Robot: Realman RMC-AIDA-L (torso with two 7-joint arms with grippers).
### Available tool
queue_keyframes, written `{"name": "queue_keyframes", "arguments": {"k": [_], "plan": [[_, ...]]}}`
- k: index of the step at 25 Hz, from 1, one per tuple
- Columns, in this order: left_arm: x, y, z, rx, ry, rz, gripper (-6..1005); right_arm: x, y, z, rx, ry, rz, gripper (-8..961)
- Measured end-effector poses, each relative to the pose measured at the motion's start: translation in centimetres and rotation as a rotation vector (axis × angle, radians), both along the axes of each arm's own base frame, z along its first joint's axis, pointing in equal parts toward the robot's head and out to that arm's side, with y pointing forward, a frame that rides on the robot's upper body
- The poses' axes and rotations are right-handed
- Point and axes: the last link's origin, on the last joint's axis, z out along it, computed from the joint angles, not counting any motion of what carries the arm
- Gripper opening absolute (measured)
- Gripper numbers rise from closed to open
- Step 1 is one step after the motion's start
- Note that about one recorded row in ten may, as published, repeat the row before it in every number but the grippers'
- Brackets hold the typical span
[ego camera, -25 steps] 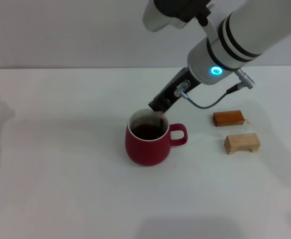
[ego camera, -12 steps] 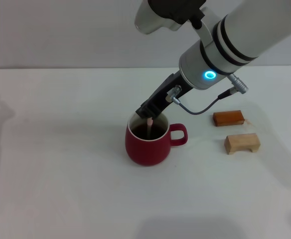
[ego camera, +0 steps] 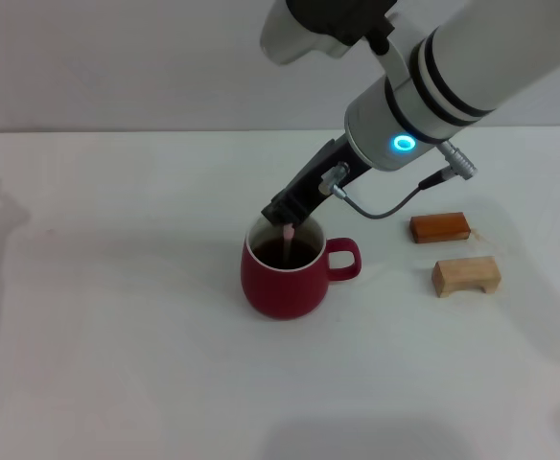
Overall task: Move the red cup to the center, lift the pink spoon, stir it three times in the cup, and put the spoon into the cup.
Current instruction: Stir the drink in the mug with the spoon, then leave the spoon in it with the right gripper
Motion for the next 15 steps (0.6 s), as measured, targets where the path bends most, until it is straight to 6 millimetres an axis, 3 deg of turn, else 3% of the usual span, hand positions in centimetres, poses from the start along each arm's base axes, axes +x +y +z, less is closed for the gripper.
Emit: {"name": "queue_keyframes", "arguments": {"k": [15], "plan": [[0.08,0.09,-0.01,-0.001,0.001,-0.002,-2,0.31,-0.27,-0.68,-0.034,-0.026,-0.004,138]]}}
